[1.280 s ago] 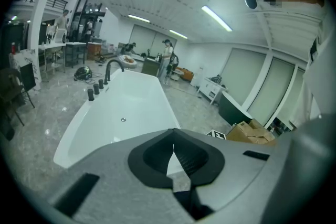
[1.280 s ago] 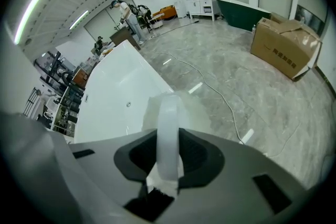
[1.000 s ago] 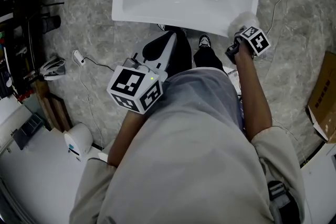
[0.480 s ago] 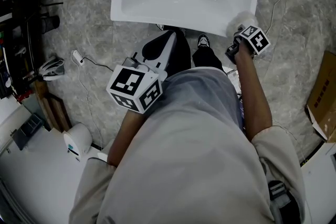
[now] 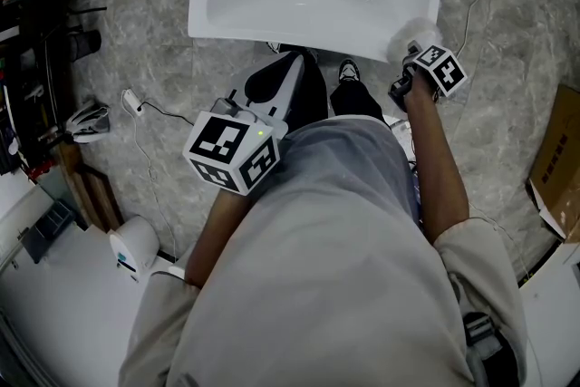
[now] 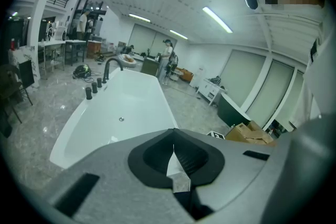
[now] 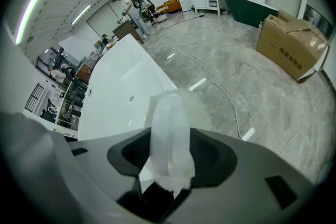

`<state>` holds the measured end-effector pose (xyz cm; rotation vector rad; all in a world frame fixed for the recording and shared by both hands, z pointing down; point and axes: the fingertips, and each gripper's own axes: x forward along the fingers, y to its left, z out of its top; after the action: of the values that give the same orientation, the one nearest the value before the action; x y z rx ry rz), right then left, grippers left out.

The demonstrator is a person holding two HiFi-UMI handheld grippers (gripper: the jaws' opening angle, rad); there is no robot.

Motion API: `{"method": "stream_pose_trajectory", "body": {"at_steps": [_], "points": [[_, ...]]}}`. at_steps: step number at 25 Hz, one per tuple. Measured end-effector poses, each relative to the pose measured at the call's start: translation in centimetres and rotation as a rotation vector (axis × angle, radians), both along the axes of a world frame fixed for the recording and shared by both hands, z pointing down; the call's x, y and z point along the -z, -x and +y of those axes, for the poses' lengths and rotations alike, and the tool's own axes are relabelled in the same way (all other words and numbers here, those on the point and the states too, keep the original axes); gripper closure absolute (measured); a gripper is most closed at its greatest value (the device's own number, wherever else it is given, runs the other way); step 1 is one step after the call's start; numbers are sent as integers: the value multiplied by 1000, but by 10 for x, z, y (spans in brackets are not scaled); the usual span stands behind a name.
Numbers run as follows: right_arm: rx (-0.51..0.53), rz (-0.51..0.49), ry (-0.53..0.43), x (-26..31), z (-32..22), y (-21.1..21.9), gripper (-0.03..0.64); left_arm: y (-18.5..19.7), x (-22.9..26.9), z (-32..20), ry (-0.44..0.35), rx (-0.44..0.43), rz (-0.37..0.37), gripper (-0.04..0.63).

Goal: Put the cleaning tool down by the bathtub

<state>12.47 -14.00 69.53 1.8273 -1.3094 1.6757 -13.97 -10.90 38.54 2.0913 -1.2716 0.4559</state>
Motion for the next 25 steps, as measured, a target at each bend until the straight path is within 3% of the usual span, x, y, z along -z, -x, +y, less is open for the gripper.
{"method": "stream_pose_trajectory", "body": {"at_steps": [25], "points": [[-10,-32,-18,10,9,-8,419,-9,4,1,-16,-3,22,591]]}}
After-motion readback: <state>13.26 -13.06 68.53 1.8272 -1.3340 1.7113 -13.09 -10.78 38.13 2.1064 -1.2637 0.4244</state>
